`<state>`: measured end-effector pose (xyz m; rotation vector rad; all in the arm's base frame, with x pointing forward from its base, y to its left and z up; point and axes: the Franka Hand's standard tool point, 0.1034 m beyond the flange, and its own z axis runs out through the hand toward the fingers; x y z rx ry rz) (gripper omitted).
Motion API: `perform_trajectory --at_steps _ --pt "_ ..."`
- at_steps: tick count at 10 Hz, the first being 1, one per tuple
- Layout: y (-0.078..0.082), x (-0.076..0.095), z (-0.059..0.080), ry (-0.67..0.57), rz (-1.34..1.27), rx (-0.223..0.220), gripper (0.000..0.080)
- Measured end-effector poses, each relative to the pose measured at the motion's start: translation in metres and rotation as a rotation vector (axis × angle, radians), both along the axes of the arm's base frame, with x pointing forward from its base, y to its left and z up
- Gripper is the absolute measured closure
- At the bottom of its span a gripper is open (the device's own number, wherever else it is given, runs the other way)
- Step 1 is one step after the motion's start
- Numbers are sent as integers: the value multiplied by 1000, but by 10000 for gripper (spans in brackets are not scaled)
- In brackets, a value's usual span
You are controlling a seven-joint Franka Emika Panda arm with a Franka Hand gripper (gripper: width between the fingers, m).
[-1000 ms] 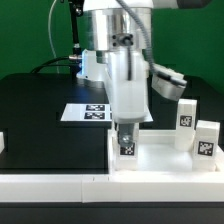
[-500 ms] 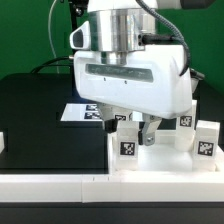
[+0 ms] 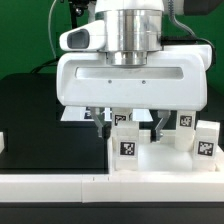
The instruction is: Assemble square table
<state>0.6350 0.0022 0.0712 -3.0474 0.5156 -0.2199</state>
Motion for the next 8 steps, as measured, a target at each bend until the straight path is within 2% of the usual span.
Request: perform_trajectory --at_steps 1,2,3,5,7,8 --pt "0 0 0 0 -1 0 373" --pt "0 0 -1 2 -76 12 373" --pt "-1 -1 -1 5 -167 24 516" --pt "-3 0 -1 0 -363 49 515" --pt "-3 -1 0 37 -756 93 515" --pt "-1 -1 1 59 -960 132 515"
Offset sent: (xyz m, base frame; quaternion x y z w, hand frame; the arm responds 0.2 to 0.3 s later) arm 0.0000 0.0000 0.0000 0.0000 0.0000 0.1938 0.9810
